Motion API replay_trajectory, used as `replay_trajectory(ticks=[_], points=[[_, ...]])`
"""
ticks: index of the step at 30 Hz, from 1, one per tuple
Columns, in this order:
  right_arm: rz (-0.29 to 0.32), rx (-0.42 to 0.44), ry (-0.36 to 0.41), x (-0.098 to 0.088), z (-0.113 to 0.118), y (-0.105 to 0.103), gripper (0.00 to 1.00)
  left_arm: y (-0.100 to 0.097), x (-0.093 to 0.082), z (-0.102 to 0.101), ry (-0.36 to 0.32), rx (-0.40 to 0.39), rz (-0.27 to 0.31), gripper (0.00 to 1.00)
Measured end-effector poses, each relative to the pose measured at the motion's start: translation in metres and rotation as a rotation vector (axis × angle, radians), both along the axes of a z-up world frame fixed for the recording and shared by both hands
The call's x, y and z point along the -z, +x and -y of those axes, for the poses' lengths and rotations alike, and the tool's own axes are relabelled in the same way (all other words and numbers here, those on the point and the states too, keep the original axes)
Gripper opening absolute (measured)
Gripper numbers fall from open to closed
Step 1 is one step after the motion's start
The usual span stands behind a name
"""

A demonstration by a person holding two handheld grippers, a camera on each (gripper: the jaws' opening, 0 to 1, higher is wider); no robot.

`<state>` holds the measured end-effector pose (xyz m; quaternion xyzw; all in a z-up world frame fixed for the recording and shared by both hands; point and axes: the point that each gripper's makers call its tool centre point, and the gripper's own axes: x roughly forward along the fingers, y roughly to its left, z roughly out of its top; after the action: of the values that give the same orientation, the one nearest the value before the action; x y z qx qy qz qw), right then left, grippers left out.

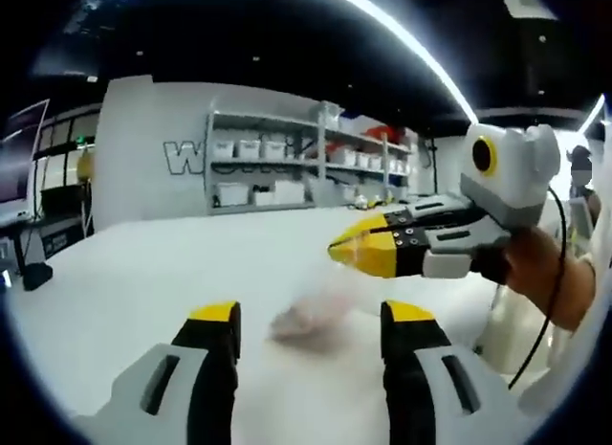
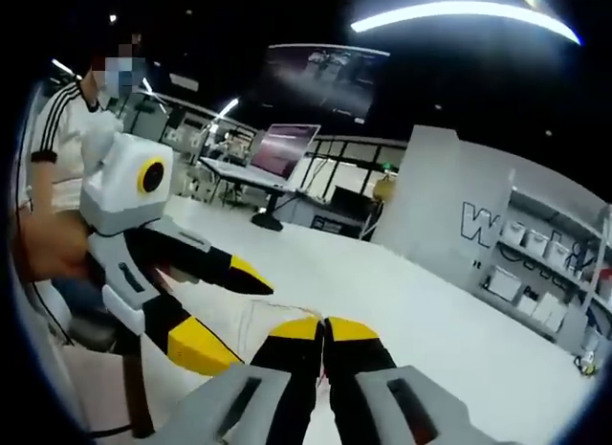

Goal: Open the resealable bag by pulling the two sides of the seal apart until the entire bag opening is separated and visibly accessible.

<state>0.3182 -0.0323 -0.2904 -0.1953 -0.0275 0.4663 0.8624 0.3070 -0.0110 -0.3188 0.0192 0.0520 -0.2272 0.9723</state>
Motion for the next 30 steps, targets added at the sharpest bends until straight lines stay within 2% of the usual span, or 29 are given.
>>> replay_trajectory(ticks=[7, 10, 17, 30], points=[[-0.015, 0.003, 0.038, -0.009, 0.002, 0.007, 0.00, 0.006, 0.009, 0.003, 0.025, 0.021, -0.017, 0.70], [-0.024, 0.003, 0.064, -0.016, 0.004, 0.012, 0.00, 0.010, 0.010, 0.001, 0.007, 0.025, -0.032, 0.70], [-0.028, 0.012, 0.082, -0.023, 0.007, 0.022, 0.00, 0.020, 0.016, -0.002, -0.017, 0.007, -0.058, 0.69], [-0.049, 0.024, 0.133, -0.037, 0.010, 0.049, 0.00, 0.020, 0.021, -0.009, -0.022, -0.037, -0.092, 0.72]])
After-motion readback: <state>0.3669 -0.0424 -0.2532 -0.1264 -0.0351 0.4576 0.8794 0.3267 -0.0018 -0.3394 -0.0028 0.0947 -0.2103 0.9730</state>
